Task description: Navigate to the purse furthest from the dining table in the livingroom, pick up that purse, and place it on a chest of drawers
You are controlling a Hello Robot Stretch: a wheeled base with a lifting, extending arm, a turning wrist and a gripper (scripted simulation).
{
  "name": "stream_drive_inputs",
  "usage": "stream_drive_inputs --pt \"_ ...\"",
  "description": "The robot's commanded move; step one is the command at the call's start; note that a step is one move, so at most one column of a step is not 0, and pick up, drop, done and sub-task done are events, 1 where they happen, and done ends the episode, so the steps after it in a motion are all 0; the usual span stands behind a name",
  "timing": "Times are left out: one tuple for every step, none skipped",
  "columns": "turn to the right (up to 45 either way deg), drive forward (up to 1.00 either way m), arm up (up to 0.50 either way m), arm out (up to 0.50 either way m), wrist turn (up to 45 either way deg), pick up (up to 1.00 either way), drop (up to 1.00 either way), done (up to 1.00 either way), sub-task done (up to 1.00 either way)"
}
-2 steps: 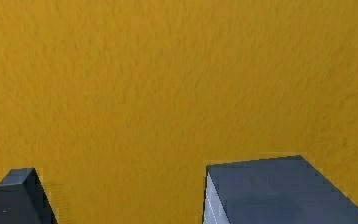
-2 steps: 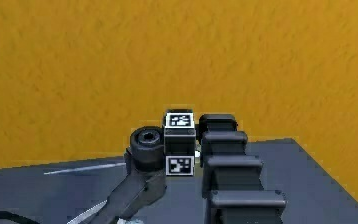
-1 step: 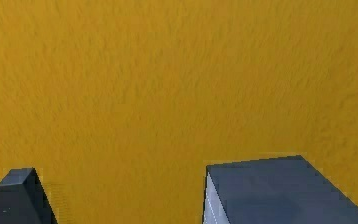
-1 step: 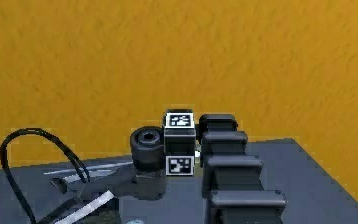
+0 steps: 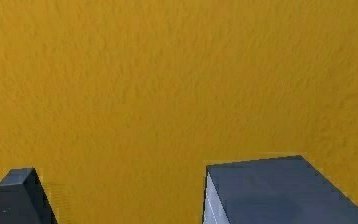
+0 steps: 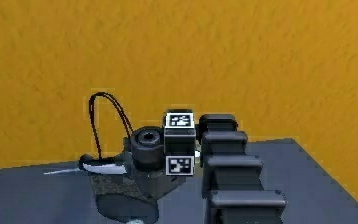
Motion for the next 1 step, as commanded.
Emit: stream_drive_inputs --pt "0.0 0.00 0.00 0.00 33.0 0.00 0.00 0.00 0.00"
